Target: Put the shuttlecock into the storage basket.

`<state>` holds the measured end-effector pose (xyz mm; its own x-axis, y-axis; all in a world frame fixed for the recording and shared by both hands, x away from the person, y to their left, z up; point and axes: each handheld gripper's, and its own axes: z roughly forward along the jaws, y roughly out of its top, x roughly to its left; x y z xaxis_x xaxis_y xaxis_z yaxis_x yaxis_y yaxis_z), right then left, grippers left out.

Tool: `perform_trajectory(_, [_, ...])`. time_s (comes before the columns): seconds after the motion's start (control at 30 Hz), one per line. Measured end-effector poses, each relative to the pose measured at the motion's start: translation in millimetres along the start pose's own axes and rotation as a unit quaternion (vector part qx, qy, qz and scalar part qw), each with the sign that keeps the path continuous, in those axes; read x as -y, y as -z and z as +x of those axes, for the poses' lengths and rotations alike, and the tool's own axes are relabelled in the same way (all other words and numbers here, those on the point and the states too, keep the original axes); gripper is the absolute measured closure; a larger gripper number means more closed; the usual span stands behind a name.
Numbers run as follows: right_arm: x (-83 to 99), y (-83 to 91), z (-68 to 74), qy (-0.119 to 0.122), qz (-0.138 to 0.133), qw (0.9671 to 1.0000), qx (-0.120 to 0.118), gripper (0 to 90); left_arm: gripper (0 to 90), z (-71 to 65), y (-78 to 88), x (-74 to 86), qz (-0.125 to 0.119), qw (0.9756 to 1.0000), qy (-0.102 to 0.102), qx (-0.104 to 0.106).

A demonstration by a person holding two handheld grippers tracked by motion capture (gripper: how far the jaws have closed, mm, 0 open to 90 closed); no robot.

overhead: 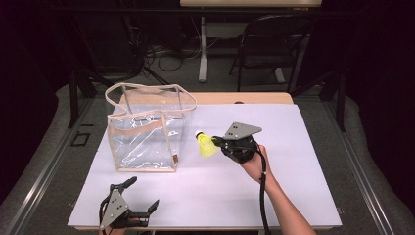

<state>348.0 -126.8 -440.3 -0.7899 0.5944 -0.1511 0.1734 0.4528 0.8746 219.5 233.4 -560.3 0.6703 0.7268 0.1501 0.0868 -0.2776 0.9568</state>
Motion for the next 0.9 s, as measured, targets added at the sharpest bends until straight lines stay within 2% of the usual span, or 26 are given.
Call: perform_trajectory(0.9, [-16.0,6.4,-7.0,0.002,-0.015,0.9999,0.002,89.4,0.0,1.3,-2.3,0.2,0.002,1.0,0.001,0.003])
